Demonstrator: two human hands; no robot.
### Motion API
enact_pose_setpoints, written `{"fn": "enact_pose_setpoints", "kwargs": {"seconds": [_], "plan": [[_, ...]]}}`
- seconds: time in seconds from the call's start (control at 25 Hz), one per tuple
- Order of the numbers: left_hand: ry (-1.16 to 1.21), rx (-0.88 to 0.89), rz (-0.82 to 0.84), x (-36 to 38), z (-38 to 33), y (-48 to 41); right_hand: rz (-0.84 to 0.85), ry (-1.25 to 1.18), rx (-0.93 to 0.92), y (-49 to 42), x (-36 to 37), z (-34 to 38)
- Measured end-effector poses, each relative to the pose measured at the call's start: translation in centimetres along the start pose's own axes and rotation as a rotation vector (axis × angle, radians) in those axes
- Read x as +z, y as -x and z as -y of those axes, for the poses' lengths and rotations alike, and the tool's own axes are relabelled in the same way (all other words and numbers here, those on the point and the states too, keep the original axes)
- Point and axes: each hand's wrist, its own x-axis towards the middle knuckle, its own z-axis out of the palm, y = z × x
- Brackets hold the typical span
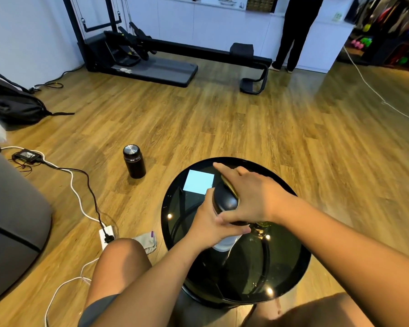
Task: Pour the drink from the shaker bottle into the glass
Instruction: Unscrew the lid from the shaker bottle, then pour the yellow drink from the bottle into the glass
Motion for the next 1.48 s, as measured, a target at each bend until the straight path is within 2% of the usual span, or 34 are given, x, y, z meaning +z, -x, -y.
{"fn": "enact_pose_setpoints", "kwargs": {"seconds": [0.08, 0.2, 0.44, 0.56, 0.68, 0.76, 0.88, 1.2, 1.48], "plan": [[0.011, 0.003, -0.016, -0.1, -0.1, 0.1, -0.045, -0.045, -0.074, -0.1, -0.5, -0.4], [-0.011, 0.005, -0.013, 0.0, -0.3, 0.3, -0.222, -0.462, -0.05, 0.5, -1.5, -2.8], [-0.032, 0.053, -0.067, 0.5, -0.1, 0.7, -0.47, -1.109, 0.182, 4.7, 4.1, -6.4], [-0.048, 0.052, -0.094, 0.6, 0.6, 0.9, -0.576, -1.561, 0.308, 7.0, 8.7, -7.6], [-0.098, 0.069, -0.098, 0.6, 0.8, 1.1, -0.59, -1.984, 0.451, 8.7, 13.5, -8.4], [-0.128, 0.082, -0.076, 0.5, 0.5, 0.9, -0.523, -2.224, 0.487, 9.5, 16.1, -8.7], [-0.157, 0.083, -0.079, 0.1, -0.5, 0.4, -0.406, -2.355, 0.502, 10.0, 18.5, -8.8], [-0.308, 0.162, -0.083, 0.4, -2.8, -0.5, -0.351, -2.618, 0.606, 9.6, 23.5, -9.2], [-0.416, 0.203, -0.027, 0.5, -3.6, -2.8, -0.364, -2.697, 0.592, 9.5, 23.7, -9.3]]}}
